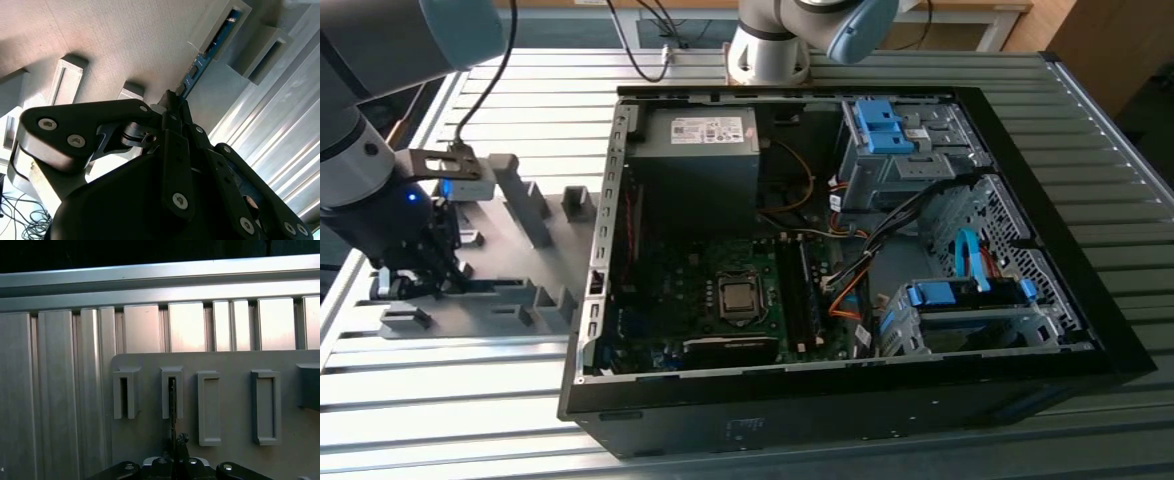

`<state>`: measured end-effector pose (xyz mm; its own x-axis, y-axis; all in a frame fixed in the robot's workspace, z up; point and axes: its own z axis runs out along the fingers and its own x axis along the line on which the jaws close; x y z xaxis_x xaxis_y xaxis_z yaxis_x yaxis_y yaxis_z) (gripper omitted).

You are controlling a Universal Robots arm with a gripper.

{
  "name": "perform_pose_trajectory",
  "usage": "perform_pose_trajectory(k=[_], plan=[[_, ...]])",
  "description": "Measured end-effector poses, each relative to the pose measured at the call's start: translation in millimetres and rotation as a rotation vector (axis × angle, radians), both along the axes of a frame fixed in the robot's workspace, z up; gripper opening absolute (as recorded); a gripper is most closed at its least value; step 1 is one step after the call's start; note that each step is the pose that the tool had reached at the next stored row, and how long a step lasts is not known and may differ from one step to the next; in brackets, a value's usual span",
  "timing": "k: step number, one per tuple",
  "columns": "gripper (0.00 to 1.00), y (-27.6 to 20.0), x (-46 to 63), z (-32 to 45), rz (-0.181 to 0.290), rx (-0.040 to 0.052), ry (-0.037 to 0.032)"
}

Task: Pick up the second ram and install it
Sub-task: 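Pick up the second ram and move it above second insertion slot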

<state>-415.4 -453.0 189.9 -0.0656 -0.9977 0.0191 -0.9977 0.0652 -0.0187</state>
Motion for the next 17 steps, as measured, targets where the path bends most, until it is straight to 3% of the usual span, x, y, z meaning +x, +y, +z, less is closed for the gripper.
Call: perform_pose_trajectory(k=[6, 17], plan=[[0.14, 0.0, 0.0, 0.3, 0.025, -0.0002, 0.0003], [0.14, 0.0, 0.0, 3.8, 0.025, -0.0002, 0.0003]])
